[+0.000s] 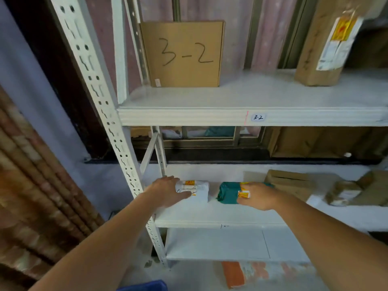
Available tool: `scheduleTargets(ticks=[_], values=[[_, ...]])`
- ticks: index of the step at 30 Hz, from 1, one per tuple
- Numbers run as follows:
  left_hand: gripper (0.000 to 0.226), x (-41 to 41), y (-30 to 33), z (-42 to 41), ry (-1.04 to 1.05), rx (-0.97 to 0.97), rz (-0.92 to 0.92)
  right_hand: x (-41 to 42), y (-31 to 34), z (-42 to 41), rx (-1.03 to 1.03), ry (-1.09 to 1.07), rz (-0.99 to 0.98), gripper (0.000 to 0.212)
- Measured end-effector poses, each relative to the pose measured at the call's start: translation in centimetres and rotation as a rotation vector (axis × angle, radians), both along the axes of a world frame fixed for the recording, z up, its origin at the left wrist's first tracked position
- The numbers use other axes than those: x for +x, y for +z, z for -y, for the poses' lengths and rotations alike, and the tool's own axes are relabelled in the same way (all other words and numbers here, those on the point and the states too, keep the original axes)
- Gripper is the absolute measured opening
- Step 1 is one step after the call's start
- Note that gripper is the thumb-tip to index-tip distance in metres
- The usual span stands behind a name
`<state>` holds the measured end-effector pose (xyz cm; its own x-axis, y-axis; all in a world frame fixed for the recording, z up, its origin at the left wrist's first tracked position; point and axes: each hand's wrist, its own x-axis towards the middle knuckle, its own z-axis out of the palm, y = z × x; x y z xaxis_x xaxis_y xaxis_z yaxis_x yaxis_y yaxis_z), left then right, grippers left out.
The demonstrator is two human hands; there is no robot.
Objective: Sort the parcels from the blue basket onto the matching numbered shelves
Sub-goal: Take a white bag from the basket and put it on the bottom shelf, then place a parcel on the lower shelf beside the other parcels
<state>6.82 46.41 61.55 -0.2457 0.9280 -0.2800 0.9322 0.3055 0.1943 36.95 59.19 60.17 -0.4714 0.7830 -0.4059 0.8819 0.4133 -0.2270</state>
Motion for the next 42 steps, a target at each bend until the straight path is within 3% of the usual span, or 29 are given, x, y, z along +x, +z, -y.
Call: scheduleTargets(ticks=[4, 13, 21, 26, 32, 37, 42], values=[[0.090, 1.4, 2.9, 2.2, 0.027, 0.005, -0.016, 2.4, 3.5, 1.7, 0.056, -0.003, 0.032, 0.044], [0.088, 8.1, 5.1, 7.6, 0.147, -0.005, 0.015, 6.6, 7.3, 4.8, 0.147, 0.106, 0.051, 0.055], [0.090, 16.4, 4.9, 13.1, 0.193, -0.030, -0.036, 13.4, 6.6, 6.6, 0.135, 0.186, 0.036, 0.058], [0.090, 18.4, 4.3, 16.5, 0.267, -0.051, -0.019, 15.2, 4.9, 8.4, 0.135, 0.195, 0.087, 0.075], [0.094, 17.5, 3.2, 21.3, 0.320, -0.081, 0.010, 11.7, 4.9, 11.8, 0.113, 0.304, 0.083, 0.083], [0.082, 14.5, 2.6, 26.9, 0.430, -0.084, -0.031, 5.2, 4.8, 15.7, 0.056, 0.422, 0.045, 0.081], [0.097, 10.1, 1.6, 35.5, 0.580, -0.114, -0.026, -3.1, 3.4, 21.8, 0.012, 0.602, 0.034, 0.080]])
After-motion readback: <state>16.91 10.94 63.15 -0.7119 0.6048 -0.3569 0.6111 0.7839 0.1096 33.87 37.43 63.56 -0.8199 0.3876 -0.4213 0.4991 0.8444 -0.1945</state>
